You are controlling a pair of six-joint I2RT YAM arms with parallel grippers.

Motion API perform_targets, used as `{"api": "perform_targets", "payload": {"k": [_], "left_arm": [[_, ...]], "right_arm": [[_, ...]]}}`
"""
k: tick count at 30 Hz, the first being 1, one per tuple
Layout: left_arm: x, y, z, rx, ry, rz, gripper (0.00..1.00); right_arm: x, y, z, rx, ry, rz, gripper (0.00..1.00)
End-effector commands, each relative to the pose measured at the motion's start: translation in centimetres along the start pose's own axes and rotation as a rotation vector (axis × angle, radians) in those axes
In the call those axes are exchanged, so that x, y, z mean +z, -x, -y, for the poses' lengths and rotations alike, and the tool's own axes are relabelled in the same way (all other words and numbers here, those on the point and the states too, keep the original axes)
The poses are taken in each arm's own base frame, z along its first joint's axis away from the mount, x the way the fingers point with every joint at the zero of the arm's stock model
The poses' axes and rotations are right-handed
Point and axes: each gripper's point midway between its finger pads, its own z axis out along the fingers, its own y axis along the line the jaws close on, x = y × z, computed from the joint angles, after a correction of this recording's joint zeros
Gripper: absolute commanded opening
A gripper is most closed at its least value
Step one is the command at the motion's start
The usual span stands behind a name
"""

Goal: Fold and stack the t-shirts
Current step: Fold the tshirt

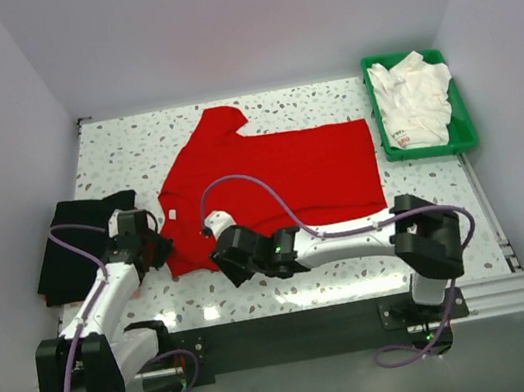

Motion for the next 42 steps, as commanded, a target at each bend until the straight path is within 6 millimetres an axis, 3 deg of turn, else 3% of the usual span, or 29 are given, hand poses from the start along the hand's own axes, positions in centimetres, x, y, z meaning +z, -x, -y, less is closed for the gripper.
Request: {"api": "perform_targets", "payload": {"k": [1,2,9,21,27,36,42], "left_arm": [[-0.5,1.7,2.6,0.026,-0.077,0.045,0.0],[-0.6,1.7,2.7,0.029,-0.08,0.043,0.0],[-1.1,2.4,3.8,0.042,-0.105,0.052,0.0],[-1.4,2.9,4.8,0.053,-0.125,0.044,0.0],[-1.5,2.9,5.1,0.058,-0.13,0.041,0.0],[-1.6,3.1,5.7,0.059,-0.144,0.037,0.0],[-1.8,3.5,6.4,0.061,-0.158,0.04,0.0]], "right_arm": [[0.9,3.3,-2.6,-0.085,0.002,0.104,0.53],[2.0,2.4,-2.8,-0.107,-0.008,0.08,0.53],[4.7,2.3,-3.5,-0.139,-0.029,0.068,0.53],[7.2,4.4,-3.0,-0.162,-0.138,0.124,0.46],[8.3,3.9,-2.3,-0.197,-0.187,0.103,0.41],[8.9,3.6,-1.8,-0.225,-0.226,0.09,0.25],[7.7,5.1,-1.3,-0.234,-0.256,0.113,0.04]]}}
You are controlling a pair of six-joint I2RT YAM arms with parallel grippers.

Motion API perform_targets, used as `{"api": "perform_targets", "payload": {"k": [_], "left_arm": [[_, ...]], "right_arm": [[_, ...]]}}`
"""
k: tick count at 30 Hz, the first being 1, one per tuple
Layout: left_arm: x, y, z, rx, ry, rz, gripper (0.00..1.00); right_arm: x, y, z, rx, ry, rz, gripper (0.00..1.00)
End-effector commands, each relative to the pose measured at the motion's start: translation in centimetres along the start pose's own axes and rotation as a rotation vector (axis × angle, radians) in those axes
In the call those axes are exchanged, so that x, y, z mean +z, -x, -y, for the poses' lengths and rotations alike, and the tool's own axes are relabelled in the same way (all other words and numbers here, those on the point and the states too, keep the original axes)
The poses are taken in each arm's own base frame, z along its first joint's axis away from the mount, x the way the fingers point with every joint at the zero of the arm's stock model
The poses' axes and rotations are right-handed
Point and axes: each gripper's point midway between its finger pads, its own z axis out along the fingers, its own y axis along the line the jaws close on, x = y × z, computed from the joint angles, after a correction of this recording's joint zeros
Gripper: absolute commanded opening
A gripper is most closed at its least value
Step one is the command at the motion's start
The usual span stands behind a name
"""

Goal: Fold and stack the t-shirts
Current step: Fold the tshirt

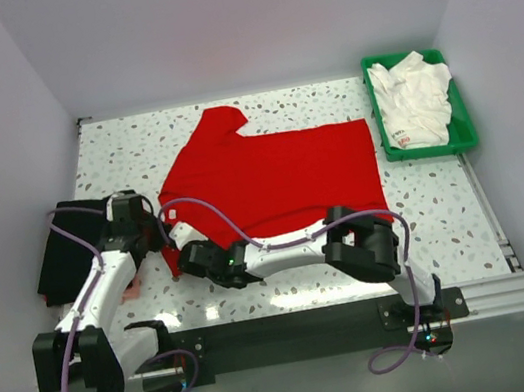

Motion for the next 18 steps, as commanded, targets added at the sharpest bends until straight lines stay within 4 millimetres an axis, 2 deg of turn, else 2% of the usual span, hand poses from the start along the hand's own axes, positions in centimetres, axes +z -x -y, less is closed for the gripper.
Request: {"api": "perform_targets", "payload": {"k": [1,9,18], "left_arm": [[-0.5,1.6,2.4,0.031,-0.066,0.036,0.0],[-0.1,2.3,3.3,0.034,-0.065,0.033,0.0],[1.0,3.4,4.9,0.024,-0.063,0.025,0.0]], "right_arm": [[-1.3,3.7,1.4,0.025,-0.054,0.08,0.02],[-2.3,6.2,4.7,0.076,-0.051,0.104,0.0],[-1.2,8.2,8.2,0.14,-0.019,0.102,0.0]]}}
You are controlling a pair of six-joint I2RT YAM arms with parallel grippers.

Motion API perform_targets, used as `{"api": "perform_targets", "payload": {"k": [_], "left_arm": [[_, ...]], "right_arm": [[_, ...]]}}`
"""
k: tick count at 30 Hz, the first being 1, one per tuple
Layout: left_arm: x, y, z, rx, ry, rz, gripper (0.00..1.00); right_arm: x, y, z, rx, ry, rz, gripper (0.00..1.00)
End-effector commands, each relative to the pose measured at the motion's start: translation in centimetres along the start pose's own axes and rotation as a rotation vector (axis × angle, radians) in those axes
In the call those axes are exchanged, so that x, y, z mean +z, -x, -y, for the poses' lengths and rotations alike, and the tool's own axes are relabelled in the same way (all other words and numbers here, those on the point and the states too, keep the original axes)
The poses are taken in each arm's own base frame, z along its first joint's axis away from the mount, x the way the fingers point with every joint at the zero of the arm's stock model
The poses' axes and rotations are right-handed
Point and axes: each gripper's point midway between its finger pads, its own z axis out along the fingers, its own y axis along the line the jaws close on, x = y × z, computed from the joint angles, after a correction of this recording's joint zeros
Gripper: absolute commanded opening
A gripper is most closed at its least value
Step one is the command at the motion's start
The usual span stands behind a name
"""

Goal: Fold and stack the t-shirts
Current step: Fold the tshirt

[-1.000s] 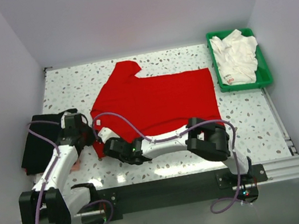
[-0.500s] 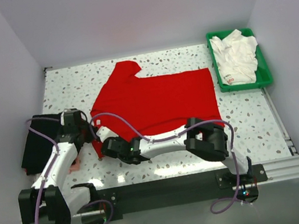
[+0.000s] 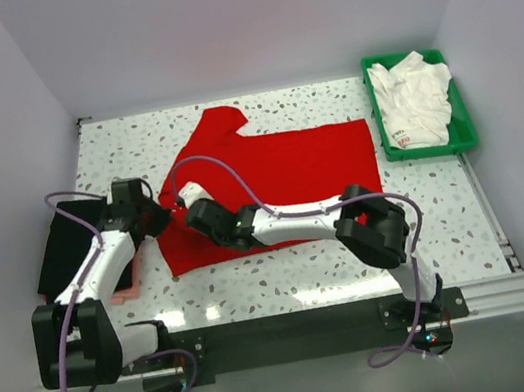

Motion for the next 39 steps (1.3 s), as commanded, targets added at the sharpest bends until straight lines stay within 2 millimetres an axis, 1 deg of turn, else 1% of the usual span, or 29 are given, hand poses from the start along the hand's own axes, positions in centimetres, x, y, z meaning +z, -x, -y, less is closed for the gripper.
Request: {"api": "perform_targets", "payload": {"k": [1,2,3,4,5,7,8,9,11,13,14,16,21,23,24,25,27,28,29,30,31,32,33,34,35,36,37,38,39], "left_arm": [[0.0,1.9,2.7,0.014,-0.06,0.037,0.0],[0.4,1.8,2.7,0.013,-0.053,0.03,0.0],[0.6,1.9,2.9,0.012,-0.051,0.027,0.0],[0.7,2.2,3.3,0.01,-0.058,0.03,0.0],[1.2,2.1,3.3,0.005,-0.049,0.02,0.0],[1.6,2.4,3.9,0.004,-0.052,0.018,0.0],[2.2,2.3,3.7,-0.002,-0.039,0.007,0.0],[2.4,2.4,3.9,-0.002,-0.037,0.005,0.0],[3.0,2.7,4.4,-0.005,-0.037,0.005,0.0],[3.2,3.2,5.0,-0.005,-0.043,0.009,0.0],[3.6,3.2,5.0,-0.005,-0.036,0.004,0.0],[3.8,3.6,5.5,-0.008,-0.04,0.006,0.0],[4.6,3.8,5.9,-0.008,-0.029,-0.002,0.0],[4.6,3.8,6.5,-0.005,-0.049,-0.016,0.0],[4.6,3.9,6.6,-0.003,-0.052,-0.011,0.02],[4.6,4.2,6.9,-0.002,-0.059,-0.008,0.09],[4.5,4.4,7.3,0.004,-0.066,-0.004,0.18],[4.3,4.5,7.5,0.008,-0.078,-0.002,0.26],[4.1,4.8,7.9,0.012,-0.093,0.006,0.3],[3.9,4.9,8.0,0.016,-0.099,0.009,0.34],[3.3,5.1,8.4,0.019,-0.118,0.017,0.43],[3.0,5.3,8.6,0.029,-0.125,0.024,0.47],[2.6,5.4,8.6,0.034,-0.13,0.028,0.5],[1.8,5.6,8.8,0.035,-0.14,0.037,0.53],[1.5,5.2,8.8,0.049,-0.15,0.028,0.53],[1.4,4.4,8.2,0.05,-0.147,0.013,0.54],[1.2,3.7,8.0,0.053,-0.156,-0.005,0.54],[0.4,3.2,8.0,0.058,-0.173,-0.005,0.54],[0.6,1.8,6.9,0.065,-0.155,-0.031,0.54]], "right_arm": [[-1.7,5.1,1.2,0.05,0.043,0.087,0.0],[-1.4,5.8,2.1,0.06,0.035,0.093,0.0],[-1.2,6.0,2.4,0.063,0.039,0.091,0.0],[-0.7,6.3,3.3,0.067,0.028,0.09,0.0],[-0.7,7.2,3.6,0.075,0.031,0.105,0.0],[0.1,7.3,4.1,0.073,0.034,0.094,0.0],[0.5,7.9,4.9,0.088,0.028,0.102,0.0],[1.2,7.6,5.2,0.088,0.026,0.088,0.0],[2.0,8.1,6.2,0.105,0.029,0.087,0.0],[2.9,7.9,6.7,0.11,0.025,0.074,0.0],[3.1,8.3,7.2,0.121,0.029,0.08,0.0],[3.7,8.3,7.9,0.131,0.026,0.074,0.0],[4.5,9.0,8.7,0.142,0.033,0.073,0.0],[4.8,9.3,9.2,0.148,0.028,0.075,0.01],[4.9,9.3,9.3,0.151,0.029,0.071,0.02],[5.0,9.4,9.7,0.156,0.024,0.072,0.04],[4.8,9.8,10.2,0.161,0.022,0.074,0.08],[4.8,10.1,10.9,0.171,0.011,0.079,0.11],[4.7,10.3,11.3,0.176,0.008,0.078,0.21],[4.3,10.4,11.8,0.182,0.004,0.07,0.26],[4.1,10.6,12.7,0.202,-0.004,0.07,0.31],[3.7,10.7,13.3,0.213,-0.013,0.068,0.43],[3.1,10.4,13.9,0.22,-0.023,0.053,0.48],[1.6,11.1,15.1,0.248,-0.037,0.066,0.51],[1.2,9.9,15.8,0.255,-0.058,0.037,0.55],[0.5,8.9,16.2,0.264,-0.069,0.009,0.55],[-1.5,9.4,17.3,0.301,-0.079,0.03,0.55],[-1.7,6.5,17.6,0.295,-0.107,-0.029,0.55],[-2.5,5.4,18.0,0.308,-0.126,-0.046,0.55]]}}
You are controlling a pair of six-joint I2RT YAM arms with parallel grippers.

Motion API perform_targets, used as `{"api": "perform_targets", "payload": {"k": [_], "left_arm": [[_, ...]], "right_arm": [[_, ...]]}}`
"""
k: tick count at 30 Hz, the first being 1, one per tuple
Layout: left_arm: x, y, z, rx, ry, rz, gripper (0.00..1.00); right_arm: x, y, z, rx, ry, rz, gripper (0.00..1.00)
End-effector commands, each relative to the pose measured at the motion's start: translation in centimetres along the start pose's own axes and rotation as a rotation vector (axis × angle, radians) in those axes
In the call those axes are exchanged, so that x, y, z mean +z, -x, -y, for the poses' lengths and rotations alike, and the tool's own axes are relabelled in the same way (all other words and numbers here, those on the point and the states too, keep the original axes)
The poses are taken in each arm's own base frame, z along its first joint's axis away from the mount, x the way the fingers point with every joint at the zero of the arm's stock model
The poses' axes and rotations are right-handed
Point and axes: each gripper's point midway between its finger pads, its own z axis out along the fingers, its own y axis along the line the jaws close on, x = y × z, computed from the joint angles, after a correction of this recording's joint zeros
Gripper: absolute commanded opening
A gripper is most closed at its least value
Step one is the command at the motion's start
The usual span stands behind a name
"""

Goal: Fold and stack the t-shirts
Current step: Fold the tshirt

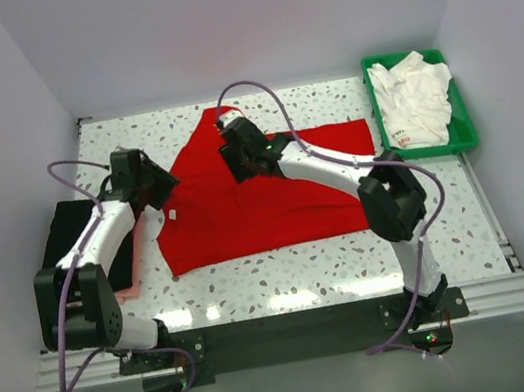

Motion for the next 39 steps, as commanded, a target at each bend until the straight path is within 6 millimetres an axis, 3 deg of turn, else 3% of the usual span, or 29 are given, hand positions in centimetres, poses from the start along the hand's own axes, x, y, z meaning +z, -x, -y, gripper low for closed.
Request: {"api": "perform_targets", "payload": {"k": [1,3,4,7,9,10,12,13,18,28,35,39], "left_arm": [[-1.8,-2.5,0.2,0.054,-0.064,-0.028,0.52],[-2.0,-4.7,-1.0,0.077,-0.052,-0.064,0.51],[-2.3,-5.7,-0.7,0.096,-0.068,-0.078,0.49],[-2.1,-8.6,-2.0,0.127,-0.06,-0.132,0.46],[-2.2,-10.3,-2.0,0.161,-0.068,-0.161,0.45],[-2.2,-10.7,-2.1,0.166,-0.071,-0.168,0.44],[-2.2,-11.6,-2.5,0.181,-0.072,-0.187,0.43],[-2.3,-11.7,-2.6,0.191,-0.075,-0.189,0.43],[-2.3,-11.7,-3.3,0.219,-0.061,-0.176,0.42],[-1.9,-12.2,-4.6,0.208,-0.024,-0.188,0.41],[-1.7,-12.3,-4.9,0.212,-0.009,-0.19,0.41],[-1.5,-12.5,-5.3,0.209,0.007,-0.196,0.41]], "right_arm": [[-5.6,-0.8,3.3,0.09,-0.072,-0.013,0.55],[-7.0,-3.9,5.2,0.103,-0.13,-0.056,0.55],[-7.0,-6.8,6.1,0.12,-0.157,-0.107,0.55],[-8.6,-9.0,8.4,0.177,-0.211,-0.128,0.54],[-9.4,-11.8,10.1,0.192,-0.25,-0.162,0.54],[-9.5,-14.1,11.4,0.218,-0.284,-0.199,0.54],[-10.2,-14.9,12.1,0.262,-0.283,-0.189,0.52],[-10.3,-16.4,13.0,0.279,-0.303,-0.211,0.51],[-10.0,-18.1,15.2,0.348,-0.349,-0.218,0.47],[-8.4,-18.7,17.5,0.408,-0.367,-0.258,0.4],[-9.3,-18.6,18.1,0.424,-0.378,-0.245,0.4],[-9.9,-19.8,18.5,0.439,-0.41,-0.252,0.4]]}}
